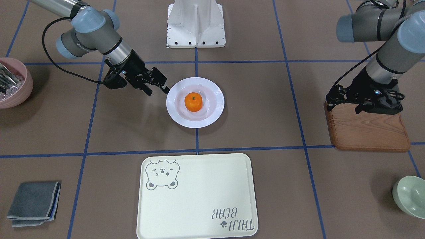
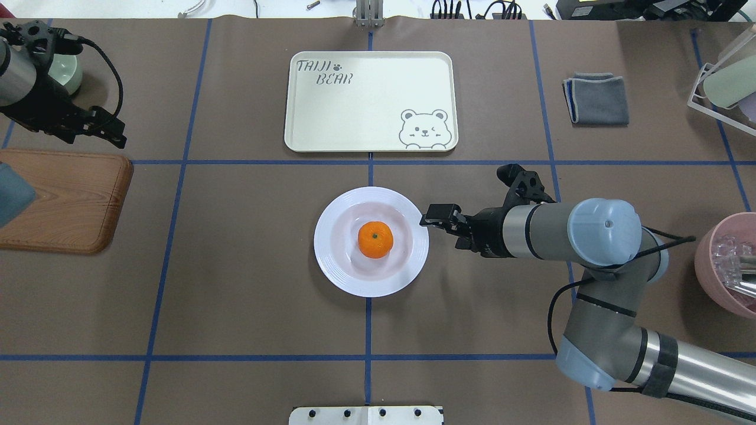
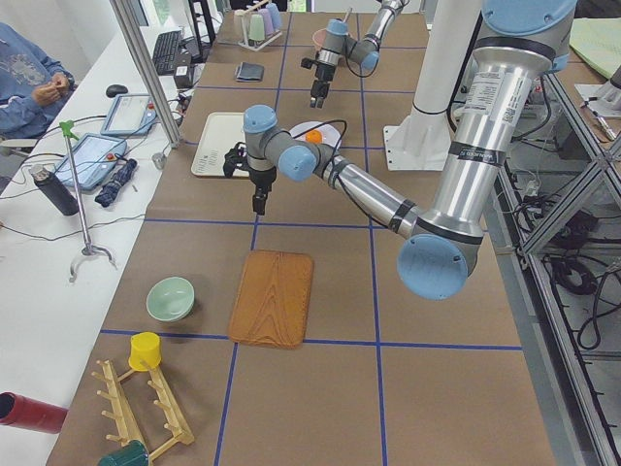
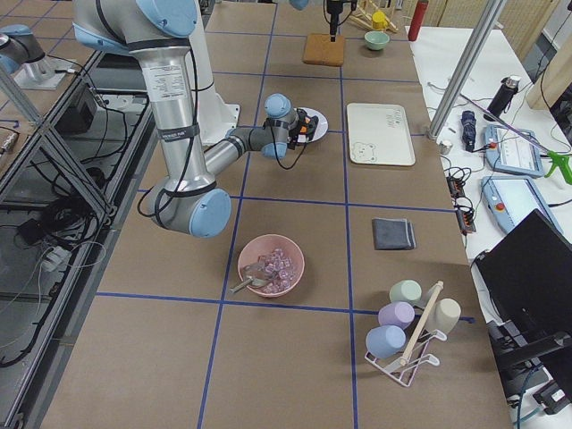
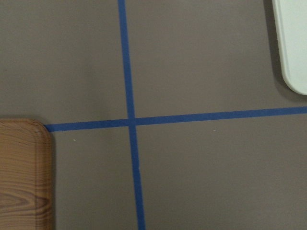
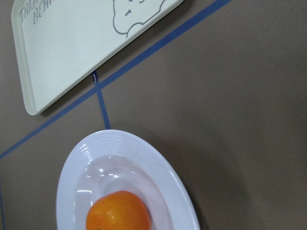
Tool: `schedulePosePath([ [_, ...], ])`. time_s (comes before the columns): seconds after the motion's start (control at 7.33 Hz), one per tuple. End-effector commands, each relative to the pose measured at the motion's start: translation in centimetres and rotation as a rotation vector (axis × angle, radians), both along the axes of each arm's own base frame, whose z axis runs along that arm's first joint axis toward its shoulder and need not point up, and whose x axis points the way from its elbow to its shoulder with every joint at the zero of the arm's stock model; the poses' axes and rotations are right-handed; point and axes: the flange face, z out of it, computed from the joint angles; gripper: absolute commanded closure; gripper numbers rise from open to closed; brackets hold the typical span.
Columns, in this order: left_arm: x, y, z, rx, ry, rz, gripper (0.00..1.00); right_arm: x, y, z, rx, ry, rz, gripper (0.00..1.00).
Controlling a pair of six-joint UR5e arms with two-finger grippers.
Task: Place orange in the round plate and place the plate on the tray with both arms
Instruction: 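Withdraw the left arm while the right gripper reaches to the plate rim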
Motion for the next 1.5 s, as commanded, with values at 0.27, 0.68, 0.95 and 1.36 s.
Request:
schedulePosePath([
  [0.27, -0.3, -0.2, 0.4, -0.004, -0.004, -0.003, 0.03, -3.6, 2.2, 4.1, -0.018, -0.221, 0.100, 0.01],
  [0.68, -0.3, -0.1, 0.4, -0.004, -0.004, -0.004, 0.03, -5.0, 2.8, 3.2, -0.009, -0.234, 0.133, 0.01],
  [0.95, -0.3, -0.1, 0.4, -0.004, -0.004, -0.004, 0.03, -6.9, 3.5, 3.2, -0.008, -0.227, 0.150, 0.03],
  [1.36, -0.4, -0.1, 0.3, -0.004, -0.003, -0.005, 0.03, -7.8, 3.2, 2.8, -0.012, -0.228, 0.151, 0.24],
])
